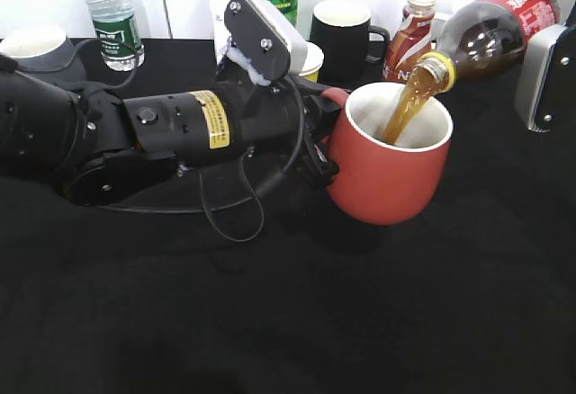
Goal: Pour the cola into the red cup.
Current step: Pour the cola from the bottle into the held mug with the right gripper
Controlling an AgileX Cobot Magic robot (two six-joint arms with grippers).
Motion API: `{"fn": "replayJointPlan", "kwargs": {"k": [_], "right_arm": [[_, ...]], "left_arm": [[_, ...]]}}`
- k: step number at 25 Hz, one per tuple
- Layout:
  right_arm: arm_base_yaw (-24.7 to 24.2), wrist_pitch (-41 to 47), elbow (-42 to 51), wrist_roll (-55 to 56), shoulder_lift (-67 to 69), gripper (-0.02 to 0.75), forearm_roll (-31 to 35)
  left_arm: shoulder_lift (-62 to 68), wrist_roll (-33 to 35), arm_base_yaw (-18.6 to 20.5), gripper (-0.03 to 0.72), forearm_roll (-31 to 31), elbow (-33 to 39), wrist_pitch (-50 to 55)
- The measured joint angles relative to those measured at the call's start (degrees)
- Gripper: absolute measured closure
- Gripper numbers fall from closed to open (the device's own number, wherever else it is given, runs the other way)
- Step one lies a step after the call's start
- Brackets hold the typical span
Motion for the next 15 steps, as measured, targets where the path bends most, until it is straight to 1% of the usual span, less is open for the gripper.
{"fn": "replayJointPlan", "kwargs": {"k": [15], "right_arm": [[0.0,-0.5,0.0,-1.2,-0.2,0.248,0.3]], "left_arm": [[0.0,0.1,0.0,0.626,0.4,0.0,0.4]]}}
